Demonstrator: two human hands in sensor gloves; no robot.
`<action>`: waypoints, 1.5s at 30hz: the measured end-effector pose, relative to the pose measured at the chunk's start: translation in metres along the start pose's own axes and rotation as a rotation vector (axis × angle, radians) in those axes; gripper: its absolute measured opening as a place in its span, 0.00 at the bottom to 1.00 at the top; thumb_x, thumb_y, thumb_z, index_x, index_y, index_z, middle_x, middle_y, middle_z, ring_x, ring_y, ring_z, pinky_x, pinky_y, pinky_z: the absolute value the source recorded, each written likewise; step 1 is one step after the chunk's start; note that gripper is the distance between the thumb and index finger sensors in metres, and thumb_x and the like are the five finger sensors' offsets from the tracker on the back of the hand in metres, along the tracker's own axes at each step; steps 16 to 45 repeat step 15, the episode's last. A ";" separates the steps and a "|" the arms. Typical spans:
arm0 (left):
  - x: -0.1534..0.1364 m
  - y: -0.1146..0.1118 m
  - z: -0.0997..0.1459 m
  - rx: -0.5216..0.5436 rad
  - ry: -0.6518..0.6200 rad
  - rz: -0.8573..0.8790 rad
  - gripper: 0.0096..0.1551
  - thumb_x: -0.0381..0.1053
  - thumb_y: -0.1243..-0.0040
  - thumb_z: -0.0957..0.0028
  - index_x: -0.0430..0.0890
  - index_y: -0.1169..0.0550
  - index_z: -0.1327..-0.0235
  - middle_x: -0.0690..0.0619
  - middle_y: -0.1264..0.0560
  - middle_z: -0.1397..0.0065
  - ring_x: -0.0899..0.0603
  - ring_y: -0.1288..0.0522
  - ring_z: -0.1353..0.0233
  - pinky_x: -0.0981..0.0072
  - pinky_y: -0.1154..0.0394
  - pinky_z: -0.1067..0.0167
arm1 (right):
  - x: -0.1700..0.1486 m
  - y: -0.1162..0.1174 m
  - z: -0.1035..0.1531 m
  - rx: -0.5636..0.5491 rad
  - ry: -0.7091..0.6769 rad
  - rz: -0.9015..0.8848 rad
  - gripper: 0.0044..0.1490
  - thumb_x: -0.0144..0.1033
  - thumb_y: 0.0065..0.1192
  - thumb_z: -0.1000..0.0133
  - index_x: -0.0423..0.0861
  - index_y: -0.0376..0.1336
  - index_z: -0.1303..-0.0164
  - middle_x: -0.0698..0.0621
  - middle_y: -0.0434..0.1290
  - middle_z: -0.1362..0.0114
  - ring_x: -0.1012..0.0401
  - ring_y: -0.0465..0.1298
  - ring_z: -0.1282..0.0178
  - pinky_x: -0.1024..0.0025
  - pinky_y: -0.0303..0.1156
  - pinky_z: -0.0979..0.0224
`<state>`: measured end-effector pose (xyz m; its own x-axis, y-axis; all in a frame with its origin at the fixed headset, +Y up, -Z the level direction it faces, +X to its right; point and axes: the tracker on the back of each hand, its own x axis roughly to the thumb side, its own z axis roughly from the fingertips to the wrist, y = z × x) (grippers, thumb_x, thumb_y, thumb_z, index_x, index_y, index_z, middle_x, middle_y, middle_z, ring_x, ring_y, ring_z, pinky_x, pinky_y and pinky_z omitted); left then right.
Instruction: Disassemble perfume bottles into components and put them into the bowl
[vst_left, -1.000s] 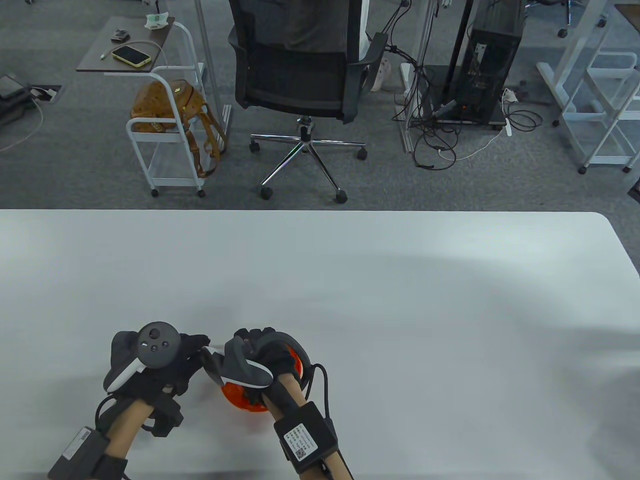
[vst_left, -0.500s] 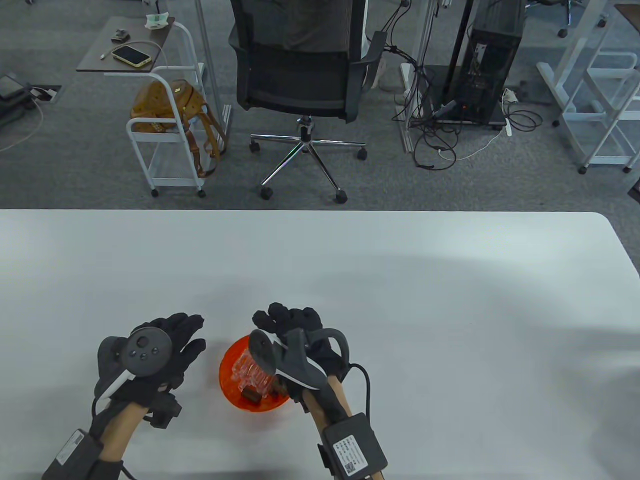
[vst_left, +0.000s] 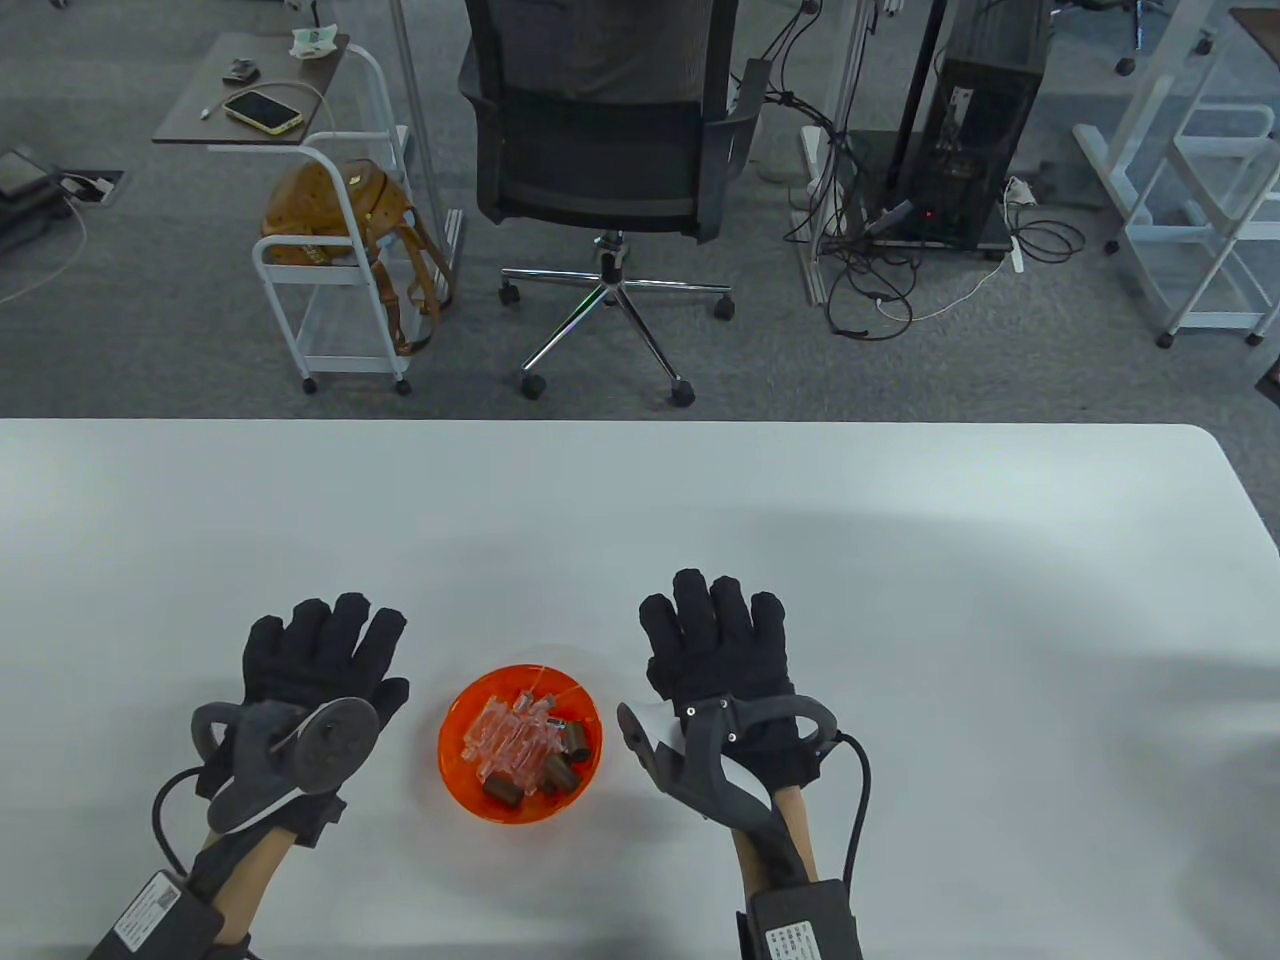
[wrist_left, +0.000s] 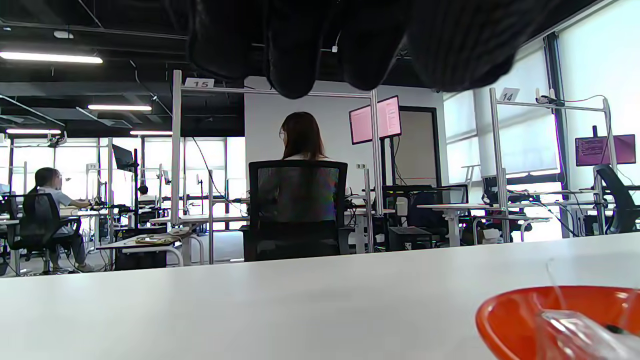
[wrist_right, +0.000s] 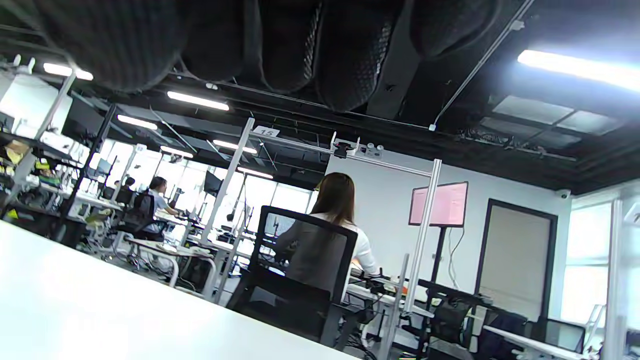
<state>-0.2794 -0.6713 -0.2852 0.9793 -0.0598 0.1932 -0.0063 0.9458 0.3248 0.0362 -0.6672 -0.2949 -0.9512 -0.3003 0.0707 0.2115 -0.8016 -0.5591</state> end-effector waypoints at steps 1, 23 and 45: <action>0.000 -0.001 0.000 0.003 0.001 -0.006 0.40 0.63 0.41 0.53 0.57 0.28 0.23 0.44 0.31 0.15 0.29 0.34 0.18 0.26 0.48 0.24 | -0.002 0.003 0.001 0.008 0.002 0.004 0.41 0.57 0.61 0.59 0.64 0.58 0.32 0.56 0.62 0.20 0.54 0.71 0.21 0.40 0.61 0.21; 0.002 -0.005 0.000 -0.067 0.005 -0.036 0.41 0.64 0.41 0.53 0.59 0.29 0.22 0.46 0.32 0.14 0.29 0.35 0.17 0.25 0.49 0.24 | -0.005 0.009 0.003 0.082 0.006 0.011 0.40 0.58 0.61 0.59 0.64 0.59 0.32 0.57 0.62 0.20 0.53 0.70 0.20 0.38 0.60 0.21; 0.002 -0.005 0.000 -0.067 0.005 -0.036 0.41 0.64 0.41 0.53 0.59 0.29 0.22 0.46 0.32 0.14 0.29 0.35 0.17 0.25 0.49 0.24 | -0.005 0.009 0.003 0.082 0.006 0.011 0.40 0.58 0.61 0.59 0.64 0.59 0.32 0.57 0.62 0.20 0.53 0.70 0.20 0.38 0.60 0.21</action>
